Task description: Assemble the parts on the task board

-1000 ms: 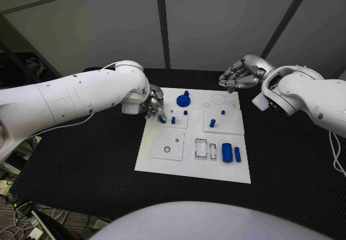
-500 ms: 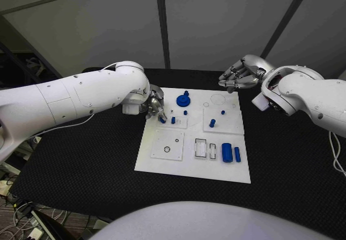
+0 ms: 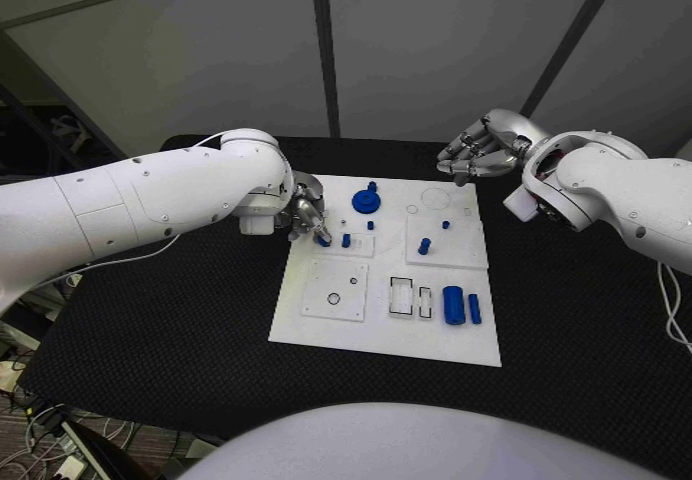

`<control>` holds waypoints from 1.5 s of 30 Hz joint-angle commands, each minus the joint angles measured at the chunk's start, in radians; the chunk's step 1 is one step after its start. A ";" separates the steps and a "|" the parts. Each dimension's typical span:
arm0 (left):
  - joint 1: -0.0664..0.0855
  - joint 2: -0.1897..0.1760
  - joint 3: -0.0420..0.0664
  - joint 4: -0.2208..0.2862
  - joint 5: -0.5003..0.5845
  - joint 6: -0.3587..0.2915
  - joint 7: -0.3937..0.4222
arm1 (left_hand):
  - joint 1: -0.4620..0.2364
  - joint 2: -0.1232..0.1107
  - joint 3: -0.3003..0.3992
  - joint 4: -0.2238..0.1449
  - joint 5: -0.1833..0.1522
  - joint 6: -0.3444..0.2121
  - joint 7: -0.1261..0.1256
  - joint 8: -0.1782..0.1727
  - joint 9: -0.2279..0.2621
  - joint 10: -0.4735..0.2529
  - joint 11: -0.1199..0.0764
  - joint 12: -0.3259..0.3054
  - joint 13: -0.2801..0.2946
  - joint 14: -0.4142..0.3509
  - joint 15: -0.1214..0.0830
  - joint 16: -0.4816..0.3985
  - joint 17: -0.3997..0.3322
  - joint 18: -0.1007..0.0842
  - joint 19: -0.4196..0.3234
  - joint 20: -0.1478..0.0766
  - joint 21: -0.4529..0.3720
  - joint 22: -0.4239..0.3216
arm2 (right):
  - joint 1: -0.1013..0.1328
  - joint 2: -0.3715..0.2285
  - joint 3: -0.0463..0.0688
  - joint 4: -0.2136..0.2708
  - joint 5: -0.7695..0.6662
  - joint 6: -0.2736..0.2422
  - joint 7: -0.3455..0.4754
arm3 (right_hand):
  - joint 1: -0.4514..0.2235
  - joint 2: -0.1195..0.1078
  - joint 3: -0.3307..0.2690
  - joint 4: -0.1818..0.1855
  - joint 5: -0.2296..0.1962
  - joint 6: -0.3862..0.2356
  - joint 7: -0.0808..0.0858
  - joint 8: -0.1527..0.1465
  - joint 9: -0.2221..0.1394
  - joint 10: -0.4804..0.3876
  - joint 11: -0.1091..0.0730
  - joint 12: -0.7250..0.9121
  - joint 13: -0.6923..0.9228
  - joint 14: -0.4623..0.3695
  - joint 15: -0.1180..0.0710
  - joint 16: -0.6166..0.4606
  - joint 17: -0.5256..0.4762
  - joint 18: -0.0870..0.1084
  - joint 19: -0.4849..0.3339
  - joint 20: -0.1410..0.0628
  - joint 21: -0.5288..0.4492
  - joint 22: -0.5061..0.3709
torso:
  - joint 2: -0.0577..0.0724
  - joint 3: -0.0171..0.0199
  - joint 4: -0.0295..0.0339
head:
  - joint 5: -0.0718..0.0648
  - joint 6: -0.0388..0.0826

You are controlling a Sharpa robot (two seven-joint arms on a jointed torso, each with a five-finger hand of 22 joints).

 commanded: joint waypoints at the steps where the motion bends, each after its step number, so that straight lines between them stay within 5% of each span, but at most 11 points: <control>1: -0.002 -0.012 -0.001 0.021 -0.015 -0.070 -0.006 | -0.007 -0.005 0.134 -0.124 0.005 0.001 -0.009 0.003 0.010 0.006 0.000 0.004 0.001 0.004 -0.006 0.005 0.001 -0.017 0.017 0.003 0.005 0.204 | 0.002 0.000 0.000 0.001 0.003 0.005 0.010 | -0.003 0.004 0.003 0.003 0.006 -0.010 0.001 0.005 0.001 -0.007 -0.001 0.002 0.001 -0.008 0.002 -0.004 0.001 0.011 0.003 0.004 -0.006 -0.001 | 0.000 0.0002 0.0000 | 0.002 0.000; 19: -0.009 -0.036 -0.001 0.065 -0.023 -0.145 -0.003 | -0.013 -0.010 0.145 -0.127 0.006 0.002 -0.010 0.005 0.016 0.011 -0.001 0.011 0.009 0.005 -0.007 0.005 0.002 -0.018 0.019 0.002 0.010 0.205 | 0.002 -0.002 0.000 0.001 0.003 0.005 0.010 | -0.003 0.004 0.003 0.003 0.006 -0.010 0.001 0.005 0.001 -0.007 -0.001 0.002 0.001 -0.008 0.002 -0.004 0.001 0.011 0.003 0.004 -0.006 -0.001 | 0.001 0.0002 -0.0008 | 0.004 0.000; 45: -0.017 -0.013 -0.001 0.041 -0.064 -0.085 -0.005 | -0.015 -0.013 0.151 -0.130 0.006 0.001 -0.010 0.006 0.020 0.010 -0.002 0.007 0.004 0.004 -0.008 0.005 0.002 -0.018 0.019 0.001 0.009 0.205 | 0.001 -0.001 0.000 0.000 0.003 0.006 0.010 | -0.003 0.004 0.003 0.003 0.006 -0.010 0.001 0.005 0.001 -0.007 -0.001 0.002 0.001 -0.008 0.002 -0.004 0.001 0.011 0.003 0.004 -0.006 -0.001 | 0.000 0.0003 -0.0001 | 0.002 0.000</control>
